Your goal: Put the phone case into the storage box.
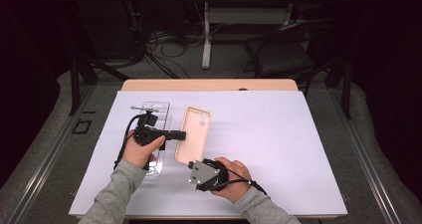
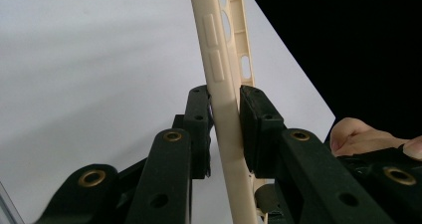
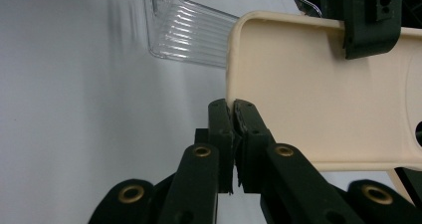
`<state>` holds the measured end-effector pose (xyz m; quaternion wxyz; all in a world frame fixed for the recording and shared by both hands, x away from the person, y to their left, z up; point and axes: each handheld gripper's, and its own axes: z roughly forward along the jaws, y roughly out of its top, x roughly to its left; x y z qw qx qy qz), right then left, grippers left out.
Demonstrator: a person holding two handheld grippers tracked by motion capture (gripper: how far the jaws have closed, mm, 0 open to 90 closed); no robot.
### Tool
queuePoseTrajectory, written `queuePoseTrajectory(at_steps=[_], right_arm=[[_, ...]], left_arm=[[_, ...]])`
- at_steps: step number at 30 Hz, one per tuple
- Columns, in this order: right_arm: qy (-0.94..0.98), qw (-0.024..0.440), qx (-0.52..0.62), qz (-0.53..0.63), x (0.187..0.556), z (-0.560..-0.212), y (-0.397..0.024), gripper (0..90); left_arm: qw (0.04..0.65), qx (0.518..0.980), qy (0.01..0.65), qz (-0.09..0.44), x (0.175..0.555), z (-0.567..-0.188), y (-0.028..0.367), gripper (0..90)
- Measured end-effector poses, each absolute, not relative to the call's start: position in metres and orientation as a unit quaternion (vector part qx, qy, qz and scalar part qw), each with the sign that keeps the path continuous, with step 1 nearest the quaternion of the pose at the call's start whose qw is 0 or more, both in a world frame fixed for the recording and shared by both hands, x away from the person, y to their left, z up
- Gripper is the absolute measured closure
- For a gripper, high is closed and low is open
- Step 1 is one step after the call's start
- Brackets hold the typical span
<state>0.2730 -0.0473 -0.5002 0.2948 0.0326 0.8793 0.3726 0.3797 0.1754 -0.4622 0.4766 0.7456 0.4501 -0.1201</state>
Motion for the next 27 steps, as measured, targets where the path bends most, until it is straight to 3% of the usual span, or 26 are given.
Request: queuePoseTrajectory(at_steps=[27], right_arm=[[0.880,0.296,0.031,0.370,0.2724,-0.5019,-0.0456,88.0]], left_arm=[[0.477,0.718,0.481,-0.160,0.3804,-0.4661,0.1786,78.7]])
